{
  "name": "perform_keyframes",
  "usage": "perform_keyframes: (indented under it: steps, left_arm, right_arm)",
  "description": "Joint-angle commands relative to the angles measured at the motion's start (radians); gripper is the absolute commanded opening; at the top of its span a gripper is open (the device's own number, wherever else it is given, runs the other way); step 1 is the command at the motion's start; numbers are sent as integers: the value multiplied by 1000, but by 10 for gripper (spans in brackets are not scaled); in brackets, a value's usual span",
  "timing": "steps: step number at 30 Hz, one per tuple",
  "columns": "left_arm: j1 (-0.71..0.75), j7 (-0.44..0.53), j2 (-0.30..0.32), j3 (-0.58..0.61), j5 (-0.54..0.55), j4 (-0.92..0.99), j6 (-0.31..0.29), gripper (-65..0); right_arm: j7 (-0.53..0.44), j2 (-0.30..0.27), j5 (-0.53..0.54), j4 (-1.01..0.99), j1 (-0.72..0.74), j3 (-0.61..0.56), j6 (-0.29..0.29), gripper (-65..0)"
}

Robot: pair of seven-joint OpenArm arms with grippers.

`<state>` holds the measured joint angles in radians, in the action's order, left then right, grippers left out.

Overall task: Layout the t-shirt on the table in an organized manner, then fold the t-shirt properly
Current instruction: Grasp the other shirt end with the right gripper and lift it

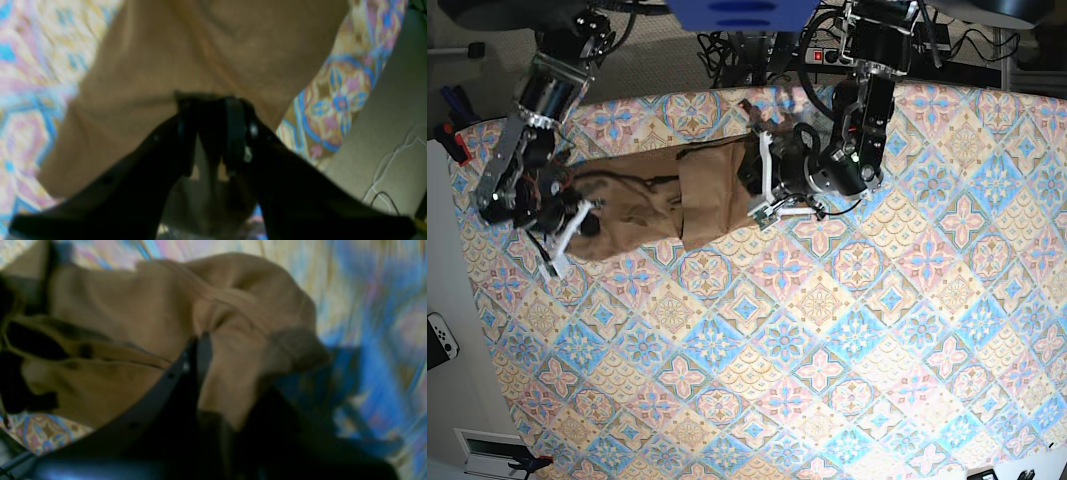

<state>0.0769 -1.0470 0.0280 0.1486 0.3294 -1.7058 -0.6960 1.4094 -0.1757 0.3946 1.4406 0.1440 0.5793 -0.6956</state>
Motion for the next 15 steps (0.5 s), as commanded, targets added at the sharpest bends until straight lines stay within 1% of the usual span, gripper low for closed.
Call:
perform_keyframes:
  steps: [1, 3, 4, 7, 9, 11, 15]
  left_arm:
    - [-10, 17, -3, 1, 14, -10, -2, -505]
    - [-10, 17, 0, 1, 14, -10, -2, -505]
    - [-7, 17, 0, -1, 14, -10, -2, -505]
    - [-4, 17, 17, 1, 15, -9, -2, -505]
    - [-4, 15, 19, 1, 15, -1, -2, -505]
    - [-4, 15, 20, 1, 15, 5, -2, -505]
    - [-4, 6, 20, 1, 15, 10, -2, -505]
  right_arm:
    - [-13, -21, 19, 32, 16, -15, 1, -650]
    - [-13, -31, 19, 64, 18, -51, 29, -650]
    - [-13, -34, 19, 82, 18, -69, 53, -650]
    - [-13, -34, 19, 141, 18, -120, 147, -650]
    - [-13, -34, 19, 190, 18, -163, 199, -650]
    - [-13, -32, 19, 245, 16, -204, 270, -650]
    - [-13, -28, 19, 371, 15, -282, 379, -650]
